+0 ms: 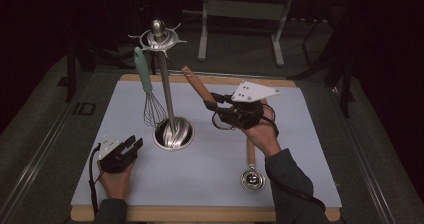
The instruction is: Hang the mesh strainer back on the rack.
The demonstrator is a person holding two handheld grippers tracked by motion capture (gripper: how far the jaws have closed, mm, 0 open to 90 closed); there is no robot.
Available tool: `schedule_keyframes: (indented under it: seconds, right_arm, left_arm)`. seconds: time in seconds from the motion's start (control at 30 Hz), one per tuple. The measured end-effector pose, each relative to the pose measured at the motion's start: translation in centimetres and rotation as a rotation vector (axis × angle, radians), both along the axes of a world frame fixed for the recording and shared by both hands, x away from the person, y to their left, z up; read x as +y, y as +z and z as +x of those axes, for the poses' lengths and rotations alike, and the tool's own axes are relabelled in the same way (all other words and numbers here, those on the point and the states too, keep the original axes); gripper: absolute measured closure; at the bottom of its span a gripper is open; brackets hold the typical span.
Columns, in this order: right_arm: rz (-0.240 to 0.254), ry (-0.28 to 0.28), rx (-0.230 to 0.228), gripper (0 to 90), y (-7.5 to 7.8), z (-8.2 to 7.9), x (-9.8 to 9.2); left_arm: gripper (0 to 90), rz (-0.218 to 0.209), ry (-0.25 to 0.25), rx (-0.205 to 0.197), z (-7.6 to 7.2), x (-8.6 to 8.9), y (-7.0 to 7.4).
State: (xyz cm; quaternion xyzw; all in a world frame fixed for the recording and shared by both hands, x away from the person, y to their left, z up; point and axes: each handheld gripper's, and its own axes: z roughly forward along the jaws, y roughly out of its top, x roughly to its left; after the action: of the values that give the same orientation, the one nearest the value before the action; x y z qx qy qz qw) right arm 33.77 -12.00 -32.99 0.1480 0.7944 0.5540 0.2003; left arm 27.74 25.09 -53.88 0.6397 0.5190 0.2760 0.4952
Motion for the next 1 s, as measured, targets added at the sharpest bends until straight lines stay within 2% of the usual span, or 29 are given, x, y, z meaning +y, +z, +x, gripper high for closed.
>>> schedule_keyframes:
  seconds: [0.2, 1.0]
  right_arm:
    - [0.031, 0.005, -0.006, 71.0, 0.4, -0.1, 0.3]
    - [0.036, 0.036, -0.061, 71.0, 2.5, -0.9, 1.2]
  left_arm:
    - [65.0, 0.002, -0.001, 0.000, 0.0, 0.0, 0.0]
    - [64.9, -0.005, -0.001, 0.003, 0.0, 0.0, 0.0]
